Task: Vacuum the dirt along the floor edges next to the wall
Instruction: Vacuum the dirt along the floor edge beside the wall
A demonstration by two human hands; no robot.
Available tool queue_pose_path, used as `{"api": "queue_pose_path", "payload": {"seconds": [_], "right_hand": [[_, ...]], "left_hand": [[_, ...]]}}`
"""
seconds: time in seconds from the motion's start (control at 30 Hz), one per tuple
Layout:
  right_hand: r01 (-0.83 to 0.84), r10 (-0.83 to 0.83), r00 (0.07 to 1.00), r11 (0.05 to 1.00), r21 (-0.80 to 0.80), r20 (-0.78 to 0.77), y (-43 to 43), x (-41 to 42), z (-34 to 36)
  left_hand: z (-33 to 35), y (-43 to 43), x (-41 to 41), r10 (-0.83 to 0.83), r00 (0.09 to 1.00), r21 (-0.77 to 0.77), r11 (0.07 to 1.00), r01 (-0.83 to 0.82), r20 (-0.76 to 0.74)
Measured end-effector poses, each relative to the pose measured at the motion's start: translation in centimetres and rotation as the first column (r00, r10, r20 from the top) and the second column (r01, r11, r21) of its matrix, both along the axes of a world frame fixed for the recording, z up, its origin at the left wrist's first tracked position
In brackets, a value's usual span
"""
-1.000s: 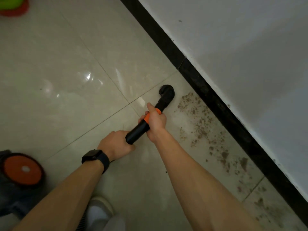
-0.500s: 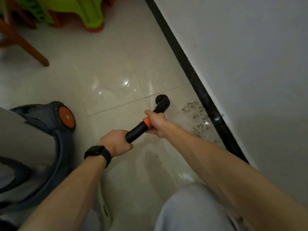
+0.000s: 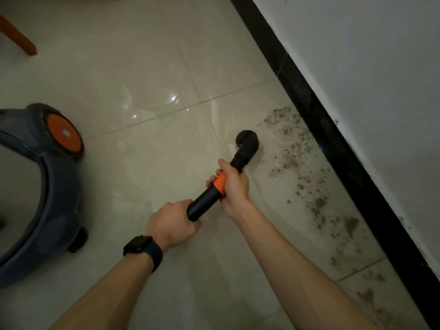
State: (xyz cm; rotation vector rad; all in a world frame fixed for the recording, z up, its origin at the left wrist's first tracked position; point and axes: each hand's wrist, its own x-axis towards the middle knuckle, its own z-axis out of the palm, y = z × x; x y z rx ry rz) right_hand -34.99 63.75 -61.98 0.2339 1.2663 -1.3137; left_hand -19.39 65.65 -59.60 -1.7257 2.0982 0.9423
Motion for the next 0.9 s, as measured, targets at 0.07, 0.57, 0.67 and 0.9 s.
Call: {"api": "queue_pose_path", "payload": {"seconds": [0.07, 0.57, 0.67, 0.9], "right_hand": [[0.023, -0.021, 0.998, 0.999, -0.033, 0.057, 1.1, 0.4, 0.2], [0.075, -0.033, 0.966, 0.985, 0.154, -0.258, 0.1, -1.5, 0.9], [0.068, -0.031, 0.965, 0.988, 0.135, -0.262, -0.7, -2.4, 0.8], [0.07, -0.027, 0.954, 0.989, 0.133, -0.297, -2.4, -4.6, 1.2]], "left_hand": [[-0.4, -0.2, -0.2, -0.011, 1.0, -0.014, 1.0, 0.011, -0.002], [-1.5, 0.6, -3.9, -0.09, 0.987, -0.067, 0.994, 0.082, -0.133], [-2.3, 0.3, -3.9, -0.051, 0.982, -0.079, 0.996, 0.037, -0.18], [-2.8, -0.9, -5.4, -0.052, 0.965, -0.091, 0.995, 0.03, -0.255]]}}
